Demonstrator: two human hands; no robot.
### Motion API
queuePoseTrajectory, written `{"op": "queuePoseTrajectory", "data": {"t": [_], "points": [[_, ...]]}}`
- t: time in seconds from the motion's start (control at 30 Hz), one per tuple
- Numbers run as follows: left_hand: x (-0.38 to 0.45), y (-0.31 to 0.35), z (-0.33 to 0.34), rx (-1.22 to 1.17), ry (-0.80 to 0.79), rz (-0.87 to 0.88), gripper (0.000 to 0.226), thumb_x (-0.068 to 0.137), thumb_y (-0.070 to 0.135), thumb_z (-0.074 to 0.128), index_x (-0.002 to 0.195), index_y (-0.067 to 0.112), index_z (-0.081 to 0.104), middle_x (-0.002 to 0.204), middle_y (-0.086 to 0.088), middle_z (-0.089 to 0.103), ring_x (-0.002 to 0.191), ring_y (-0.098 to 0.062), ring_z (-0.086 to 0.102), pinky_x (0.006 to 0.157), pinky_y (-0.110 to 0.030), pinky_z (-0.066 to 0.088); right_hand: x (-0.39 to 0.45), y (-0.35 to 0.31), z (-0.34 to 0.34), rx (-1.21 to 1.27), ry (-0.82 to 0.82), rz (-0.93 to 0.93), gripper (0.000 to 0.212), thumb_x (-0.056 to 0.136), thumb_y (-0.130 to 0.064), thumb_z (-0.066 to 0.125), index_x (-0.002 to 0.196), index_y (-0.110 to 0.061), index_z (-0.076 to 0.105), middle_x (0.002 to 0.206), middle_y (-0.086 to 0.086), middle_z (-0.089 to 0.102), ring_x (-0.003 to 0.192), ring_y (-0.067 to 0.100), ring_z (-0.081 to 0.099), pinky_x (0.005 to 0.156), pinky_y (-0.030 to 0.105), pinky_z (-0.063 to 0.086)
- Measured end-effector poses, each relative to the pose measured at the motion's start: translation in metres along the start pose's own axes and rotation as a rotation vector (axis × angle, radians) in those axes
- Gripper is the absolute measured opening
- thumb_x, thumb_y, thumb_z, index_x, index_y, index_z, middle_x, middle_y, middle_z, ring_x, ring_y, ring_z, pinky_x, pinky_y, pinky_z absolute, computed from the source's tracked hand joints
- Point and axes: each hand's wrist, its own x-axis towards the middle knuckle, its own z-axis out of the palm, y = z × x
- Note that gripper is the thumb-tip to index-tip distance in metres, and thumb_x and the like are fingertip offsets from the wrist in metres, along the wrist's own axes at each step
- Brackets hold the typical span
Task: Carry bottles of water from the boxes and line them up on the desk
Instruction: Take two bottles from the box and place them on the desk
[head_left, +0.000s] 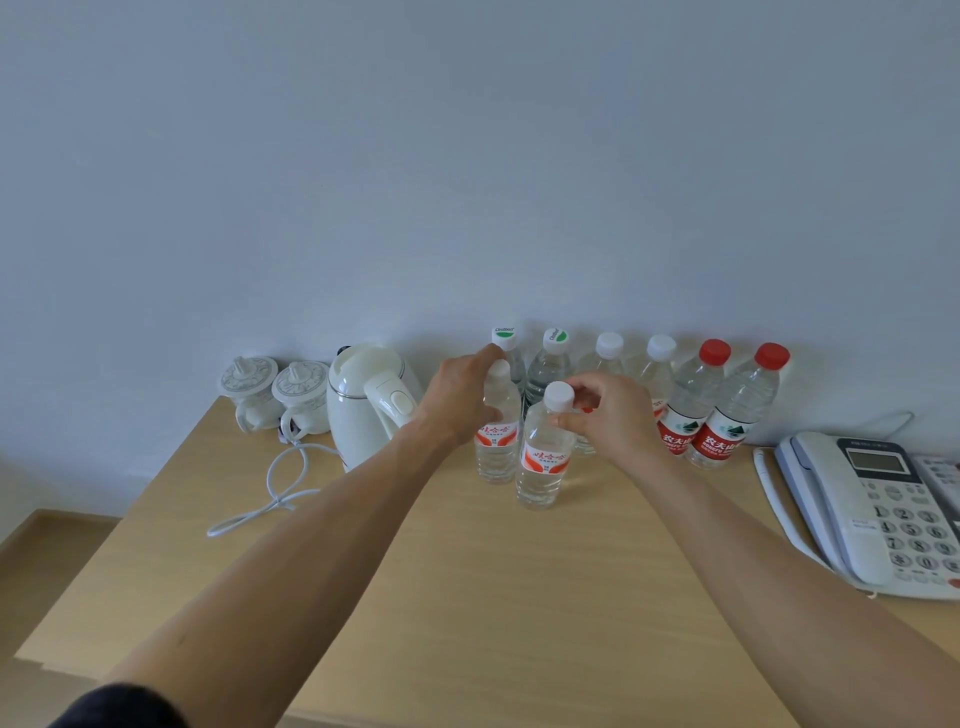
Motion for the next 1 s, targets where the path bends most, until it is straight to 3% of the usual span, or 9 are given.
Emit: {"op": "queuePoseTrajectory", "data": {"t": [0.17,0.33,0.5,1.0], "points": [[-0.005,-0.006,0.002,-0.071,0.072,-0.082,0.069,0.068,0.013,0.088,0.129,0.019,0.055,0.097,0.000,0.063,0.093,-0.022,0.061,0.077,-0.032,0.050,0.009,0.002,-0.003,-0.008,0.004,-0.005,0.037,0.070,-0.010,0.087,0.105,-0.015,0.075,0.096,-0.002,0.074,0.089,0.013,0.067,0.084,0.027,0.051],[-0.007,-0.015,0.003,-0.065,0.079,-0.212,0.055,0.070,0.022,0.089,0.118,0.015,0.063,0.097,-0.003,0.068,0.090,-0.021,0.065,0.078,-0.032,0.054,0.018,0.003,-0.003,-0.001,0.027,0.003,0.035,0.071,-0.010,0.086,0.104,-0.014,0.075,0.098,-0.002,0.074,0.091,0.012,0.067,0.085,0.025,0.048],[-0.006,-0.015,0.007,-0.101,0.067,-0.250,0.053,0.071,0.023,0.089,0.119,0.016,0.066,0.095,-0.004,0.069,0.090,-0.021,0.067,0.076,-0.030,0.053,0.022,0.000,0.003,-0.001,0.051,-0.005,0.034,0.071,-0.013,0.087,0.102,-0.014,0.074,0.094,-0.003,0.073,0.086,0.012,0.064,0.078,0.021,0.042],[-0.003,-0.015,0.008,-0.156,0.011,-0.247,0.048,0.071,0.015,0.087,0.115,0.018,0.067,0.090,-0.004,0.068,0.084,-0.020,0.066,0.070,-0.027,0.046,0.016,-0.002,0.007,0.016,0.070,-0.052,0.034,0.073,-0.011,0.086,0.104,-0.014,0.073,0.095,-0.006,0.070,0.089,0.013,0.065,0.086,0.027,0.048]]}}
